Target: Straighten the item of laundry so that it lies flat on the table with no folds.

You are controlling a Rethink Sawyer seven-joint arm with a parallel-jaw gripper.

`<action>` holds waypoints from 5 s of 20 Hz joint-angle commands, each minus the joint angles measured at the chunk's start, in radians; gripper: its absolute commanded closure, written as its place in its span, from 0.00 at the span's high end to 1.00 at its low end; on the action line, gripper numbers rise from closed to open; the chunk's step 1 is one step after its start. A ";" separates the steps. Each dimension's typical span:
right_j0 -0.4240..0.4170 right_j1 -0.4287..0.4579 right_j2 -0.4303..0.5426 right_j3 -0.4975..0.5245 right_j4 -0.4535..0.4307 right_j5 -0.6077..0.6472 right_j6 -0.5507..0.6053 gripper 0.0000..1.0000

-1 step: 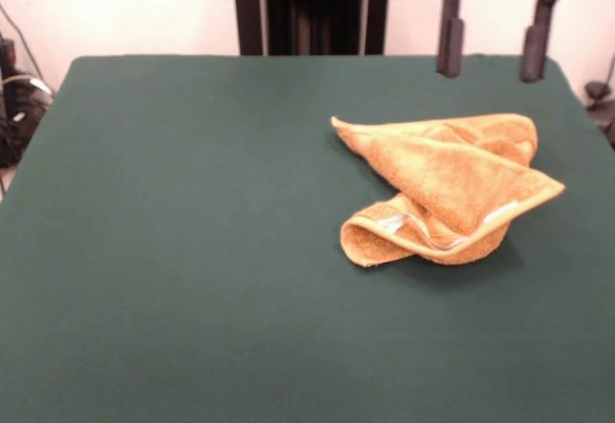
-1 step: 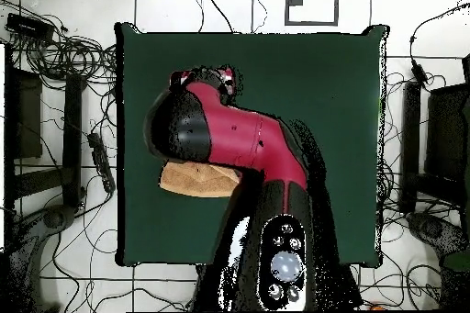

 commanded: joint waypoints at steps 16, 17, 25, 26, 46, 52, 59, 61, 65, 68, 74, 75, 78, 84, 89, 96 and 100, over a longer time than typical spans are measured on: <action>0.041 0.376 -0.102 -0.489 0.198 0.111 0.286 1.00; 0.040 0.385 -0.101 -0.496 0.202 0.108 0.284 1.00; 0.042 0.402 -0.094 -0.486 0.212 0.078 0.271 1.00; 0.043 0.402 -0.092 -0.479 0.213 0.076 0.272 1.00; 0.005 0.195 0.008 -0.105 0.174 0.019 0.217 1.00; 0.007 0.185 0.007 -0.084 0.182 0.035 0.224 1.00; 0.003 0.218 0.044 -0.071 0.187 -0.056 0.254 1.00; 0.005 0.228 0.052 -0.067 0.192 -0.084 0.269 1.00; 0.021 0.241 0.047 -0.066 0.210 -0.108 0.298 1.00; 0.029 0.249 0.046 -0.064 0.224 -0.127 0.315 1.00; 0.002 0.241 0.090 -0.043 0.222 -0.159 0.298 1.00; 0.003 0.244 0.090 -0.044 0.222 -0.165 0.301 1.00; 0.013 0.251 0.084 -0.039 0.235 -0.186 0.324 1.00; 0.035 0.251 0.067 -0.008 0.273 -0.223 0.365 1.00; 0.033 0.249 0.076 0.009 0.302 -0.239 0.372 1.00; 0.014 0.244 0.104 0.045 0.287 -0.281 0.399 1.00; 0.012 0.243 0.108 0.054 0.280 -0.306 0.422 1.00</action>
